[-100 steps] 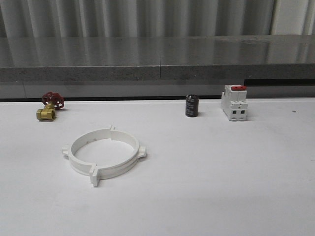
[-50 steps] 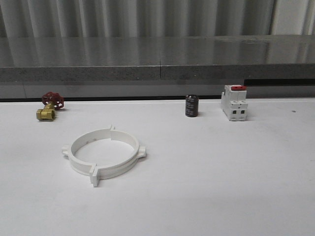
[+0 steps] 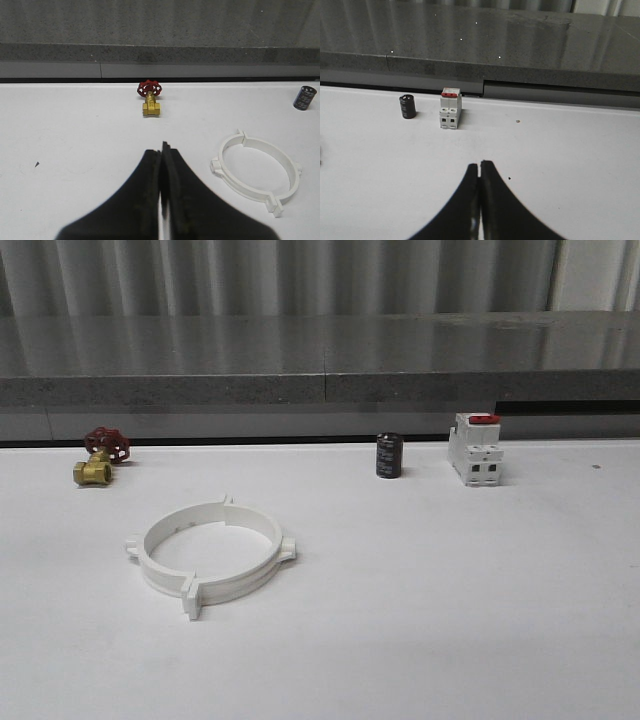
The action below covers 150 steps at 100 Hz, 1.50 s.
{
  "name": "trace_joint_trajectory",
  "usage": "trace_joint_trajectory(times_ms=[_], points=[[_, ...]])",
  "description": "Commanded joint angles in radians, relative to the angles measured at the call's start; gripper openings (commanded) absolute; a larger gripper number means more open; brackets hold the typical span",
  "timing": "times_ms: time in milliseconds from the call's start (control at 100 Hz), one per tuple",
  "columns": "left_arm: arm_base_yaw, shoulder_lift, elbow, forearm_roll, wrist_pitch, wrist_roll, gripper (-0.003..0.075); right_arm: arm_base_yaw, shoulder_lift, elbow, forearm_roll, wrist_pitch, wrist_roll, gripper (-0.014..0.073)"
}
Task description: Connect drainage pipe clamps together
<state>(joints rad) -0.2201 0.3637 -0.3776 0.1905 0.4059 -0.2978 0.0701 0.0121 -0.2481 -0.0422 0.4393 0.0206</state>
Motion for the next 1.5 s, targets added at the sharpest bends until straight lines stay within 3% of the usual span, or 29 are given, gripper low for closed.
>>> trace_joint_trajectory(times_ms=[0,190,540,1490], points=[[0.002,0.004,-0.029,-0.002,-0.073,0.0,-0.002,-0.041,-0.017,0.034,0.062,-0.15,-0.046,-0.0067],[0.002,0.006,-0.029,-0.002,-0.073,0.0,-0.002,-0.107,-0.042,0.139,0.064,-0.249,-0.004,-0.0067],[0.002,0.006,-0.029,-0.002,-0.073,0.0,-0.002,-0.106,-0.042,0.257,0.061,-0.407,0.051,-0.0067],[0.002,0.006,-0.029,-0.002,-0.073,0.0,-0.002,-0.103,-0.042,0.257,0.017,-0.414,0.052,-0.0067]])
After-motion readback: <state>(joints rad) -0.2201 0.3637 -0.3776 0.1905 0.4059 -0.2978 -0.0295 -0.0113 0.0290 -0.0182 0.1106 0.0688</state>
